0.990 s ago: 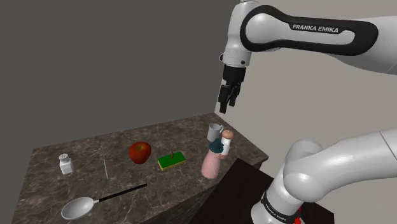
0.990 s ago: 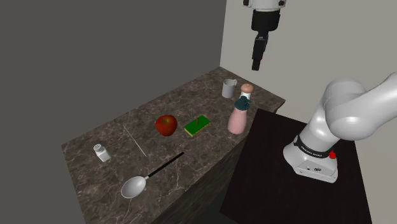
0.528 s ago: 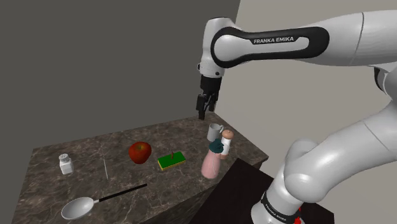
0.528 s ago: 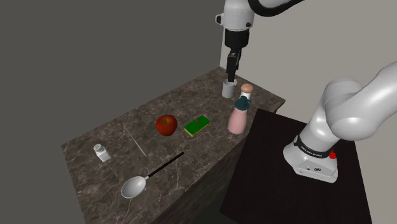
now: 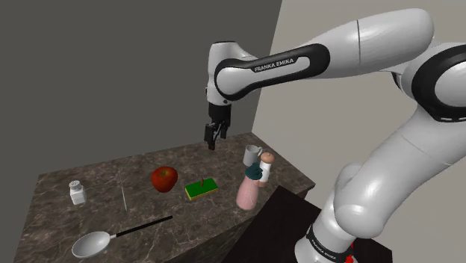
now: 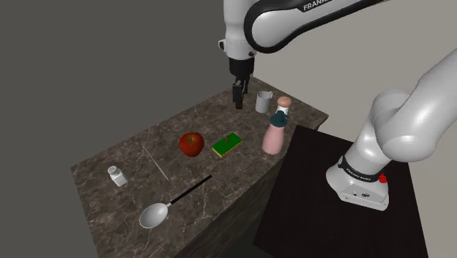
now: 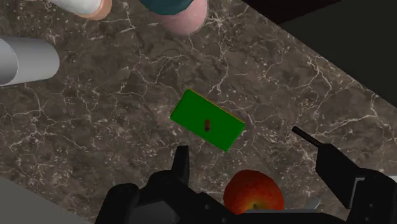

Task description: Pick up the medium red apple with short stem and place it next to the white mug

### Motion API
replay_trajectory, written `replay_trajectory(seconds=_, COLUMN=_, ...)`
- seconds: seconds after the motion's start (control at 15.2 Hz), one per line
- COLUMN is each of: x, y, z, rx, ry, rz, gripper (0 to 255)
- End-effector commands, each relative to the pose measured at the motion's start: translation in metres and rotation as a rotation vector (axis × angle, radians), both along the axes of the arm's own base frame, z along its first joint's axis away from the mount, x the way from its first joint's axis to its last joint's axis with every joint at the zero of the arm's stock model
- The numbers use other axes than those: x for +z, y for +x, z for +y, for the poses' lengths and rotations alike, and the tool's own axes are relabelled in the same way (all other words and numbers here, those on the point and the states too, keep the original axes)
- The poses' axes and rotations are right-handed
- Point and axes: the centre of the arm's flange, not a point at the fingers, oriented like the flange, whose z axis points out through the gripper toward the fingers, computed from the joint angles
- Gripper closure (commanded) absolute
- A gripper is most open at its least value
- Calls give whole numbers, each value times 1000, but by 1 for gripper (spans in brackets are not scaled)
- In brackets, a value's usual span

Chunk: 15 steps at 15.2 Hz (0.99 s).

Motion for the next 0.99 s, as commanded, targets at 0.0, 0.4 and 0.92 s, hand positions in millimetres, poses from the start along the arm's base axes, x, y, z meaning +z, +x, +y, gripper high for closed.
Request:
replay_trajectory(seconds=0.0, x=-16, y=18, z=11, rx=22, ry=-6, rz=-7, gripper=0)
replay_trajectory(seconds=0.4, x=-61, y=73, z=44, rx=84, ry=-26, rz=-24, gripper=0)
replay_trajectory(seconds=0.92, x=-121, y=144, z=92, rx=168, ry=-53, rz=-47, gripper=0)
